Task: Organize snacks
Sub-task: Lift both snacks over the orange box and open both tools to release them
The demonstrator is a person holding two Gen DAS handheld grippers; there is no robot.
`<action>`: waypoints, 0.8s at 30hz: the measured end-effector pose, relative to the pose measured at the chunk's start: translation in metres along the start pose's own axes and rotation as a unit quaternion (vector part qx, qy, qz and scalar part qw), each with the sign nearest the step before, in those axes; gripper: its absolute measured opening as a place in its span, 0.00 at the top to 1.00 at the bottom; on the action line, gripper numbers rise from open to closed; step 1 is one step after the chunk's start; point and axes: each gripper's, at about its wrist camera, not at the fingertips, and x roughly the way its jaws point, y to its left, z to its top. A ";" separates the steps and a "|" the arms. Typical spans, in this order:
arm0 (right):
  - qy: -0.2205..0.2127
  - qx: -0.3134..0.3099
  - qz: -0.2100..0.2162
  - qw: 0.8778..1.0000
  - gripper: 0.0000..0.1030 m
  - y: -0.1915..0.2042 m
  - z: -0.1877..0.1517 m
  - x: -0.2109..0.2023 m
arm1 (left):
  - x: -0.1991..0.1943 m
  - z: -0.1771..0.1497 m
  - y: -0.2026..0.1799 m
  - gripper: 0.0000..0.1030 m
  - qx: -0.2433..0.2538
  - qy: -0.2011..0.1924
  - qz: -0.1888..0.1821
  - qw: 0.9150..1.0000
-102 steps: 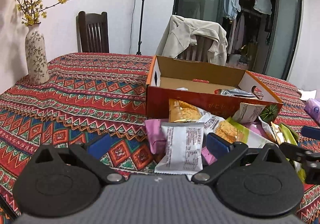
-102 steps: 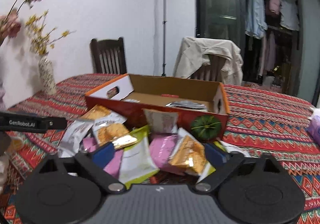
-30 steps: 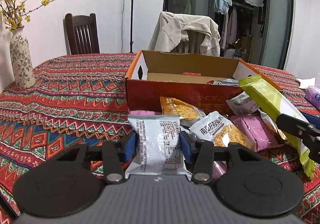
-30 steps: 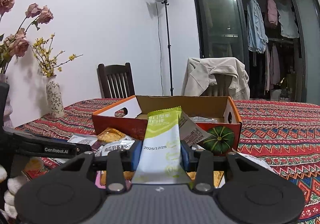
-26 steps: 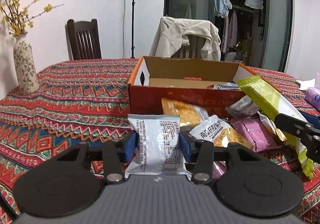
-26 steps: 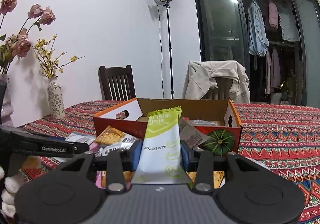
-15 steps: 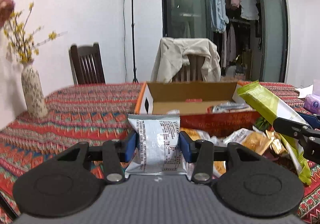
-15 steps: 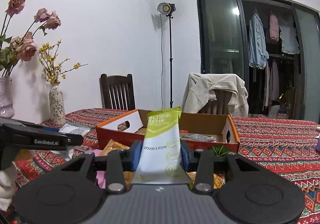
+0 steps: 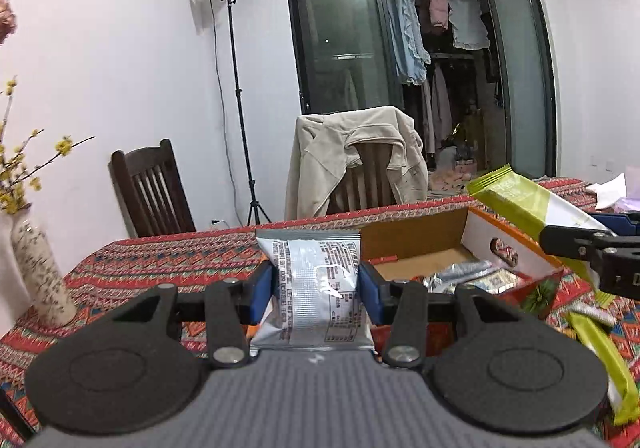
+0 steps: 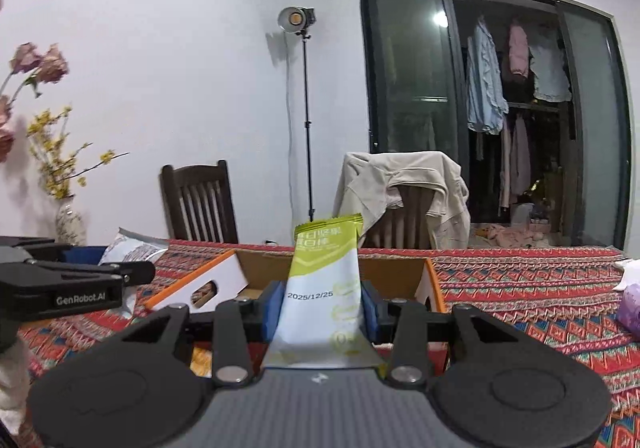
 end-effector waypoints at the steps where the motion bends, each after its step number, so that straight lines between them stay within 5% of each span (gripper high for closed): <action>1: 0.000 0.002 -0.003 1.000 0.62 -0.001 0.003 0.006 | 0.005 0.004 -0.001 0.55 0.000 -0.002 0.001 1.000; 11: 0.018 0.039 -0.030 0.999 0.62 -0.014 0.017 0.079 | 0.061 0.025 -0.008 0.55 -0.029 -0.020 0.005 0.999; 24: 0.085 0.043 -0.044 0.994 0.61 -0.026 -0.013 0.135 | 0.120 0.001 0.004 0.54 -0.054 0.039 -0.003 0.998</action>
